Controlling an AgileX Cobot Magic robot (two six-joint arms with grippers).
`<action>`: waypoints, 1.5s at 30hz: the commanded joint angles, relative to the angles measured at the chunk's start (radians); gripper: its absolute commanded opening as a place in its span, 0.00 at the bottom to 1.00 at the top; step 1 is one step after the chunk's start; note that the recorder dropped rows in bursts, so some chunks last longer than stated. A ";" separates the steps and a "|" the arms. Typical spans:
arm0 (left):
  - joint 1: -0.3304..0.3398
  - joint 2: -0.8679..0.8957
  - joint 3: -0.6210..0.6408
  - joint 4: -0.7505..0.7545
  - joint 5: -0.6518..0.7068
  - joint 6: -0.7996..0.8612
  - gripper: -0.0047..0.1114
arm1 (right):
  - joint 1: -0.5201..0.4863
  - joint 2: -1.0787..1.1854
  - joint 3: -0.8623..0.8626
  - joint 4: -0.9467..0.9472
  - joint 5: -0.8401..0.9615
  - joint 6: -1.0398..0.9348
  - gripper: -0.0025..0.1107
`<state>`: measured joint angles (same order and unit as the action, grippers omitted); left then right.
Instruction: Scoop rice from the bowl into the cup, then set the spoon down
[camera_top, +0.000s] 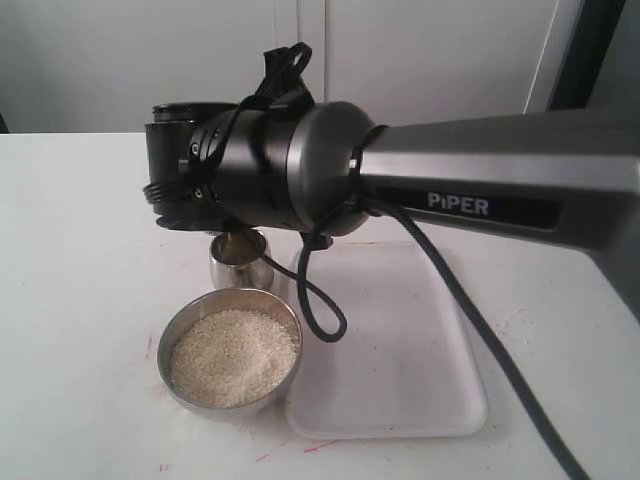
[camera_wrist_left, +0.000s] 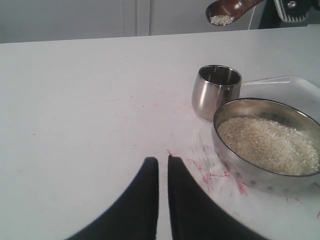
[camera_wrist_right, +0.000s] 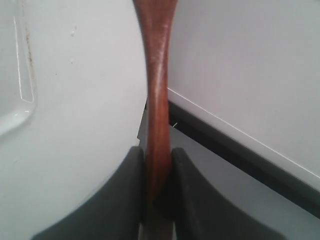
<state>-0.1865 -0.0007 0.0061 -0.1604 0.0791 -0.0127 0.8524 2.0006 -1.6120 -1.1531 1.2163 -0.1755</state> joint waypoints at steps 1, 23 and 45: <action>-0.001 0.001 -0.006 -0.010 -0.003 -0.006 0.16 | 0.001 -0.012 -0.003 -0.021 0.005 -0.005 0.02; -0.001 0.001 -0.006 -0.010 -0.003 -0.006 0.16 | 0.001 -0.038 0.198 -0.077 0.005 0.157 0.02; -0.001 0.001 -0.006 -0.010 -0.003 -0.006 0.16 | 0.004 -0.038 0.198 -0.147 0.005 0.153 0.02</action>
<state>-0.1865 -0.0007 0.0061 -0.1604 0.0791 -0.0127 0.8548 1.9721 -1.4210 -1.2824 1.2149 -0.0273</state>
